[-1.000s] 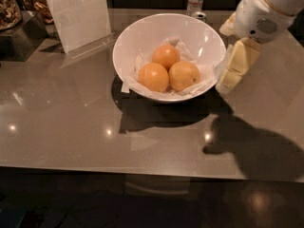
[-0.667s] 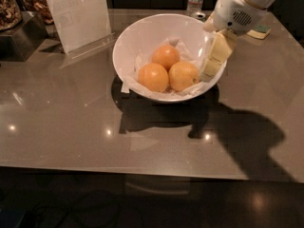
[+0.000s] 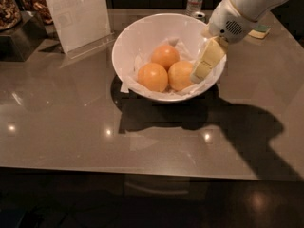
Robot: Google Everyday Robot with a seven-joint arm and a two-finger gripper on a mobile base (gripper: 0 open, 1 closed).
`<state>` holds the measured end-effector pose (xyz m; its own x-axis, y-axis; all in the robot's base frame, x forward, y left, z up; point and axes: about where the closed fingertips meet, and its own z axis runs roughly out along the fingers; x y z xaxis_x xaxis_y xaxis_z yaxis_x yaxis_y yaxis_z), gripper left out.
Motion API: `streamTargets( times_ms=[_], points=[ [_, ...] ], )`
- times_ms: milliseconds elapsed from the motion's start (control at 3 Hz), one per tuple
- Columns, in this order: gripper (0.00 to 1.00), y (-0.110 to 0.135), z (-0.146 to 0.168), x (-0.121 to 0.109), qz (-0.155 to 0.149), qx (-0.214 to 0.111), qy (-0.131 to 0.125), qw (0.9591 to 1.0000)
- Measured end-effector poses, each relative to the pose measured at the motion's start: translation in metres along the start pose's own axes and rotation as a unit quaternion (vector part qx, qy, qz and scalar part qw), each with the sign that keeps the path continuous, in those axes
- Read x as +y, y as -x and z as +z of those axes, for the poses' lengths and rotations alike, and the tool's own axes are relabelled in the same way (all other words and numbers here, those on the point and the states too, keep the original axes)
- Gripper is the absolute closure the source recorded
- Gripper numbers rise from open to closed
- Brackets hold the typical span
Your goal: Pick orange from white bowl
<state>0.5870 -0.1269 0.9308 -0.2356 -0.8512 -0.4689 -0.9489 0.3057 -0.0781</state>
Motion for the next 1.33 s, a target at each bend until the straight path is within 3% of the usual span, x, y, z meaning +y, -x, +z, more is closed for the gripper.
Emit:
streamTargets(
  times_ms=[667,1333],
  points=[
    [0.42,0.001,0.001,-0.002,0.001,-0.003,-0.004,1.0000],
    [0.30,0.004,0.037,0.003,0.004,0.003,0.026,0.9996]
  ],
)
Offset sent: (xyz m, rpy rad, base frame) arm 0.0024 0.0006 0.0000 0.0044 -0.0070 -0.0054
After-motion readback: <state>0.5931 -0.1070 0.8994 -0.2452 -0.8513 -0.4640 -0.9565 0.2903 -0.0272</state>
